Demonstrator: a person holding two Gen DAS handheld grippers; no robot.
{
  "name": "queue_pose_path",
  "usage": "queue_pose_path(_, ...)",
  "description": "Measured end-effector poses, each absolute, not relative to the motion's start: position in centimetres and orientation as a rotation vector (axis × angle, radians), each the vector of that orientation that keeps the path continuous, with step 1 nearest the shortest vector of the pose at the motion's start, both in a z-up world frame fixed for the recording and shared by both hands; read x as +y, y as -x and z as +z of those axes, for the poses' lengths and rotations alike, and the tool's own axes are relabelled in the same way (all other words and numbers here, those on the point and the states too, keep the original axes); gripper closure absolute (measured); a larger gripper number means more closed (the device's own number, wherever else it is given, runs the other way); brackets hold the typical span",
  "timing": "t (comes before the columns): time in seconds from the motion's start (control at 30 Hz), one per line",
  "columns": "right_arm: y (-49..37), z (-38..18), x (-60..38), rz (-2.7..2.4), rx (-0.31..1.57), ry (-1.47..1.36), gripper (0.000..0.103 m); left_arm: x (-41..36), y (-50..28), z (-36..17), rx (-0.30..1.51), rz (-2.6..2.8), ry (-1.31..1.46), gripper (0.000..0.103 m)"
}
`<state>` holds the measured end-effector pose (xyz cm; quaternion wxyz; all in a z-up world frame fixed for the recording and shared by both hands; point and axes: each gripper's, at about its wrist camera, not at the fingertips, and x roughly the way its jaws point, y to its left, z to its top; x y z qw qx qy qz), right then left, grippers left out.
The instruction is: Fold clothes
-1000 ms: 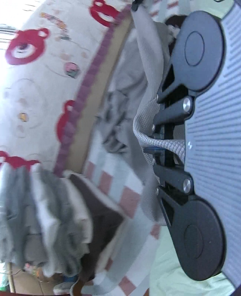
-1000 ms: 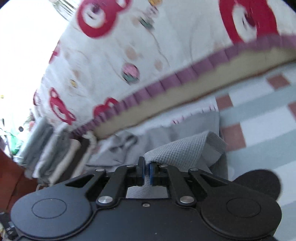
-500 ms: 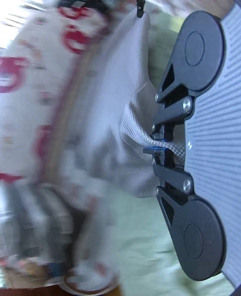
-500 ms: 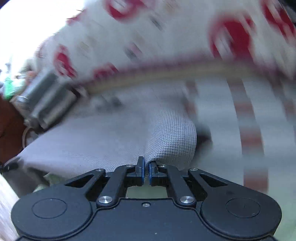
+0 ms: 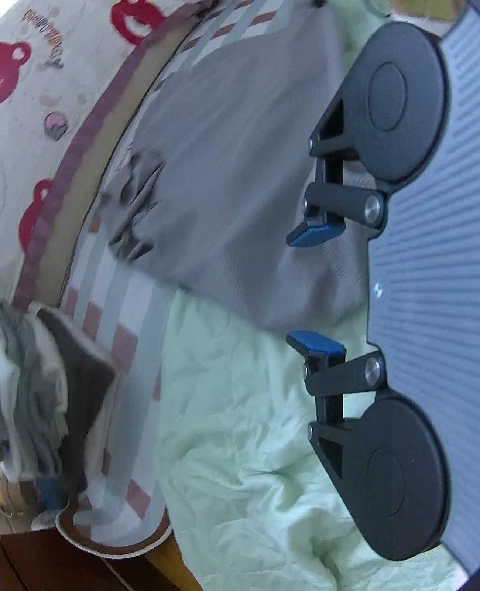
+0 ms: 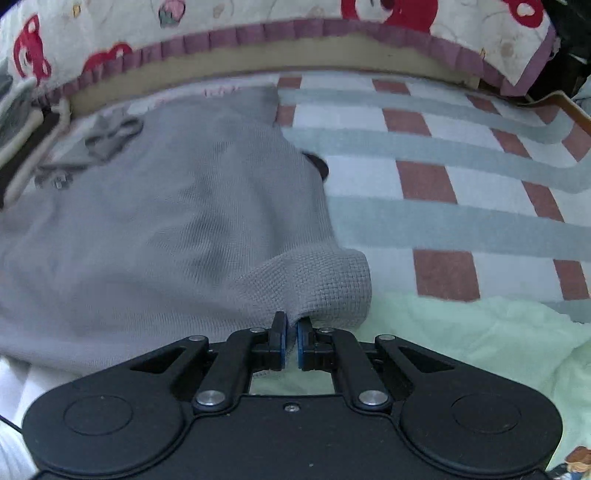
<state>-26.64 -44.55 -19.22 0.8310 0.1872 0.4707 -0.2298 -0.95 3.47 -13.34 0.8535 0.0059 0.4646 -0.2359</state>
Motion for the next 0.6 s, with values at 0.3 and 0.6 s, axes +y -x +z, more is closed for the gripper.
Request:
queue_pose_path(0.3, 28.4, -19.1, -43.9, -0.508, 0.980, -0.465, 0.100, 2.2, -2.5, -20.8, 1.194, -0.469, 0.203, 0.056)
queue_pose_path(0.6, 28.4, -12.5, -42.5, -0.334, 0.896, -0.436, 0.100, 6.8, 1.1, -9.3, 0.814, -0.440, 0.127, 0.103)
